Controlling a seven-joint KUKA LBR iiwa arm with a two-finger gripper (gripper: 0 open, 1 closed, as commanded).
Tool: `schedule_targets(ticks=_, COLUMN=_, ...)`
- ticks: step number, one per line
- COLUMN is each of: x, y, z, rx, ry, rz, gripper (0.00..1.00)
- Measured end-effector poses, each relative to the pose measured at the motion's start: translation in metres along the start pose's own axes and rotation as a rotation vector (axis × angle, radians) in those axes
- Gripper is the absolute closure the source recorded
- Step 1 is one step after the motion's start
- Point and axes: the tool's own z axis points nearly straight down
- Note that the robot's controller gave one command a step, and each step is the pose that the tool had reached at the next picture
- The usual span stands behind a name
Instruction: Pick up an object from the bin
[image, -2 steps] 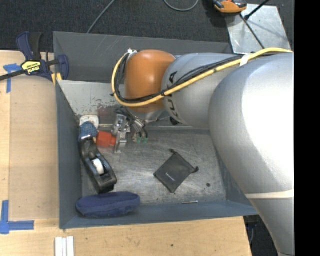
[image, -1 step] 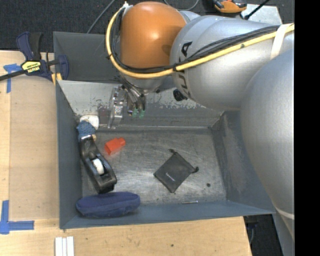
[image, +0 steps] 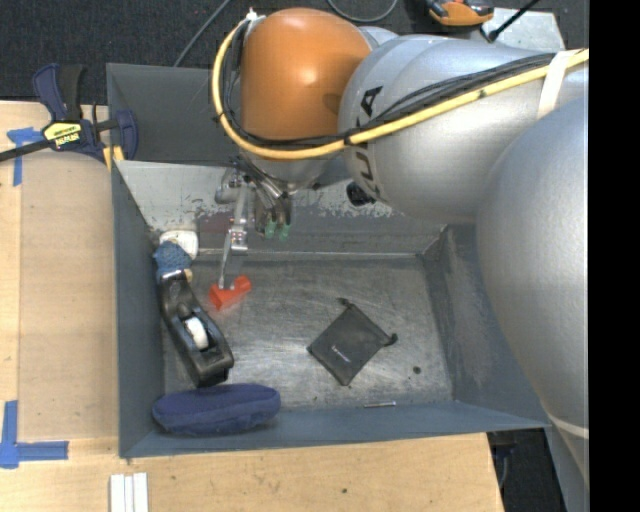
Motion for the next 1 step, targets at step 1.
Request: schedule_targets(ticks=1, x=0.0133, y=-0.0341, z=0.1009, rx=0.005, ry=0.008, rz=0.016, gripper=0.0)
